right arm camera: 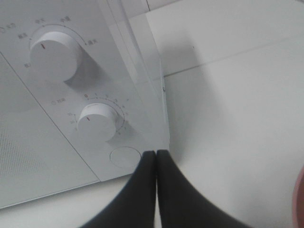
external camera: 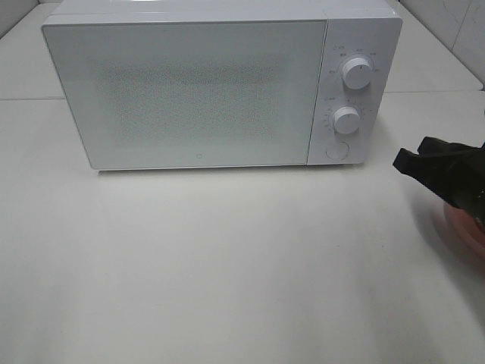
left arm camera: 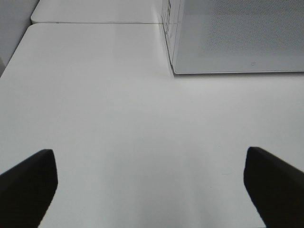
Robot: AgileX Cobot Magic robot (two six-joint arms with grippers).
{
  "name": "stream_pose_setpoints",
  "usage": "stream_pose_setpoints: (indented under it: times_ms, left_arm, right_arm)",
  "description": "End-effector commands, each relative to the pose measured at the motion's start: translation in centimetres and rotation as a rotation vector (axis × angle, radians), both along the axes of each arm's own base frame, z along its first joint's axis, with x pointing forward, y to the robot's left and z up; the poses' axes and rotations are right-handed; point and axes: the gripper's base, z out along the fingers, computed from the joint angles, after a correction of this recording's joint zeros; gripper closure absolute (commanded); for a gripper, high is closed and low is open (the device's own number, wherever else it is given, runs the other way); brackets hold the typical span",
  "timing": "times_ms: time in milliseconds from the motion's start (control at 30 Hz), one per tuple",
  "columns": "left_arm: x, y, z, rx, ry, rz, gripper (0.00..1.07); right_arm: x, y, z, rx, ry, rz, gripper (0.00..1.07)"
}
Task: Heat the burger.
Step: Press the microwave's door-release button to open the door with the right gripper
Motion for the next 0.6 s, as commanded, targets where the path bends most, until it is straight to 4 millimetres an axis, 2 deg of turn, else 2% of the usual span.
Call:
stream_pose_setpoints:
  times_ms: [33, 167, 300, 367, 533, 600]
  left_arm:
    - [-0.2, 0.0, 0.1, -0.005, -0.028, -0.004, 0.07]
    - [-0.2, 0.0, 0.1, -0.005, -0.028, -0.004, 0.07]
    - [-0.2, 0.0, 0.1, -0.005, -0.028, -0.004, 0.07]
    - [-0.2, 0.0, 0.1, -0.005, -0.028, -0.004, 0.07]
    - [-0.2, 0.0, 0.1, -0.005, -0.028, -0.004, 0.07]
    - [-0.2, 0.0, 0.1, -0.005, -0.028, -0.004, 0.07]
  right_arm:
    - [0.2, 0.9, -0.5, 0.192, -0.004, -0.123, 1.07]
    - [0.8, 1.9, -0.7, 0.273, 0.002, -0.133, 1.07]
    - [1.8, 3.8, -0.7, 0.377, -0.002, -0.108, 1.07]
    - [2.0, 3.9, -0.8, 0.404, 0.002, -0.119, 1.07]
    - [3.1, 4.7, -1.6, 0.574, 0.07, -0.184, 1.07]
    - [4.1, 5.4, -2.0, 0.676, 0.099, -0.216, 1.07]
